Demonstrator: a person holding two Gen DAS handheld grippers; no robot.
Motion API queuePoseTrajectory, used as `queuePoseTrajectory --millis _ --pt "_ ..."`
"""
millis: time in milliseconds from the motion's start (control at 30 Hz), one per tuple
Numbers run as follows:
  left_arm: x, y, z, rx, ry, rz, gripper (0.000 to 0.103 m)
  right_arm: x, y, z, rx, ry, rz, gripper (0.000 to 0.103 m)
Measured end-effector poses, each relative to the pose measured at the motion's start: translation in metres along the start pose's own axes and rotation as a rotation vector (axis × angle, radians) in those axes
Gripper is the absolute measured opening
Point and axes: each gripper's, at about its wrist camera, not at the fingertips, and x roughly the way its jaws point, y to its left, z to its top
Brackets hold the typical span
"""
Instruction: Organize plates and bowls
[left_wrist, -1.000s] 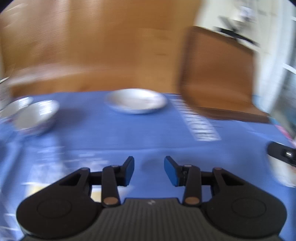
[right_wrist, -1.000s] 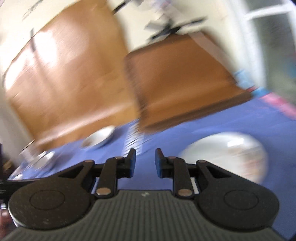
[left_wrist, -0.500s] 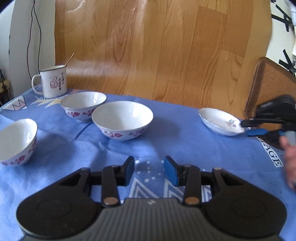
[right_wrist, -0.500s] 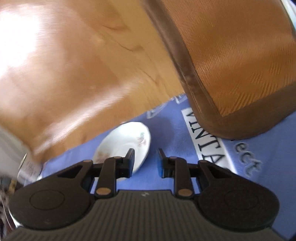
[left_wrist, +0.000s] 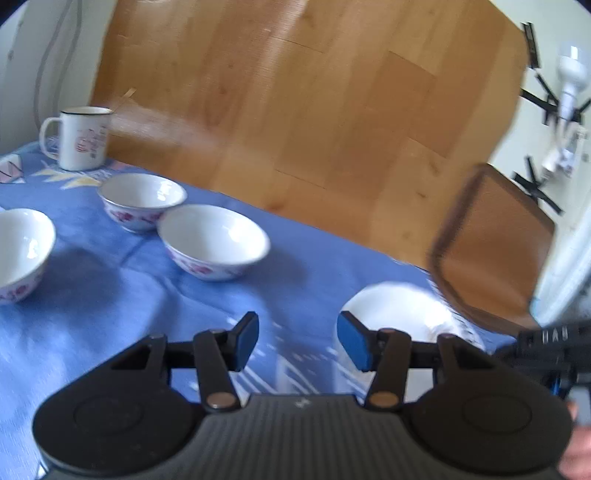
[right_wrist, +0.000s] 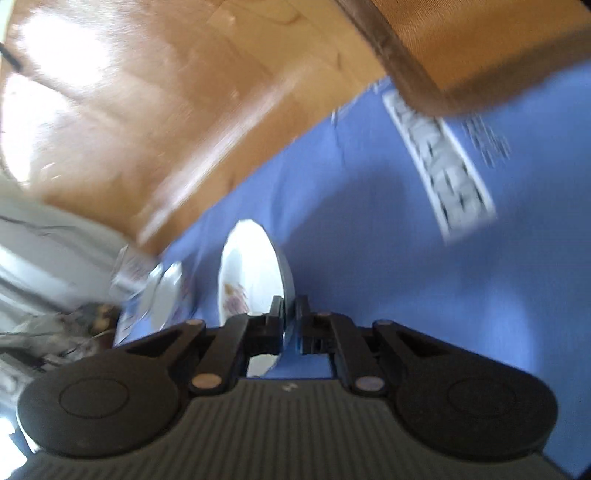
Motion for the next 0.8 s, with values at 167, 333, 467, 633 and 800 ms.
queuePoseTrajectory --millis 167,333,467,633,800 --pt "-0.006 -0.016 -0.014 0.058 0.119 -0.013 0.047 -0.015 -0.008 -0.049 0.015 0.053 0.065 0.009" --pt "-0.009 -0.016 -0.027 0.051 0.166 0.023 0.045 -0.017 0.0 -0.068 -0.123 -0.034 0.007 0.02" --pt "-0.005 -0.02 -0.023 0.032 0.192 0.018 0.043 -0.013 0.005 -0.065 -0.18 -0.079 -0.036 0.023" --pt "0.001 -0.036 -0.028 0.058 0.221 0.024 0.024 -0.012 -0.004 -0.045 -0.221 -0.114 -0.044 0.024" --pt "-0.012 -0.034 -0.033 0.041 0.205 0.046 0.019 0.0 0.001 -0.052 -0.213 -0.054 -0.045 0.012"
